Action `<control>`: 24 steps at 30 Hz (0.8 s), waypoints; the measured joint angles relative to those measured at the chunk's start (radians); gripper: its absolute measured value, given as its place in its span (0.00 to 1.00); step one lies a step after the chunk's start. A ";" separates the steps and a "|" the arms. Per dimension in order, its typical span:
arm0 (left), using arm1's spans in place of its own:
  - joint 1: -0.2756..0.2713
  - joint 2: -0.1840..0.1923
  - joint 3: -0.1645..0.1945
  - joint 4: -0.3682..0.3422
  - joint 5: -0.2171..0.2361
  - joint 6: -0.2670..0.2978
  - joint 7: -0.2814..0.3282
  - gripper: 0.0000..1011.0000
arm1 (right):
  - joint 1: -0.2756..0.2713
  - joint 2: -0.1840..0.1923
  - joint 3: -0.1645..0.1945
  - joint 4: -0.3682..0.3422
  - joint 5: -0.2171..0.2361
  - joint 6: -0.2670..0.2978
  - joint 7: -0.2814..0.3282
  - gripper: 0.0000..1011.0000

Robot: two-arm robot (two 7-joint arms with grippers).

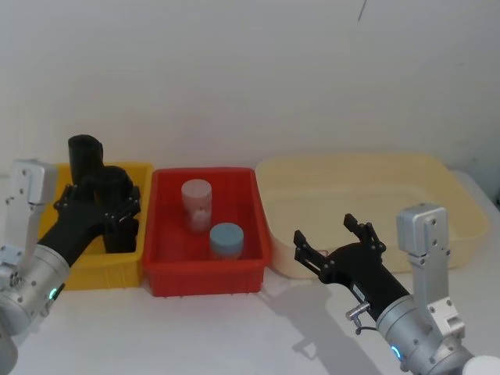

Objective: Pick up the garbage bag with the one hand and transfer it to the other hand.

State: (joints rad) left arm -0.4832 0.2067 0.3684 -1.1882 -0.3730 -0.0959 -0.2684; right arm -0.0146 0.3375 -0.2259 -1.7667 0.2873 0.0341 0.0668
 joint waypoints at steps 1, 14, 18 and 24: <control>0.000 0.000 0.000 0.000 0.000 0.000 0.000 0.95 | 0.000 0.000 0.000 0.000 0.000 0.000 0.000 0.99; -0.030 -0.021 -0.020 0.049 -0.028 -0.014 -0.049 0.64 | 0.000 0.000 0.000 0.000 0.000 0.000 0.000 0.99; -0.033 -0.023 -0.023 0.050 -0.030 -0.014 -0.057 0.57 | 0.000 0.000 0.000 0.000 0.000 0.000 0.000 0.99; -0.041 -0.025 -0.025 0.044 -0.030 -0.007 -0.071 0.52 | 0.000 0.000 0.000 0.000 0.000 0.000 0.000 0.99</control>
State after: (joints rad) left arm -0.5246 0.1813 0.3437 -1.1439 -0.4027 -0.1028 -0.3397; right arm -0.0146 0.3375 -0.2258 -1.7667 0.2873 0.0341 0.0668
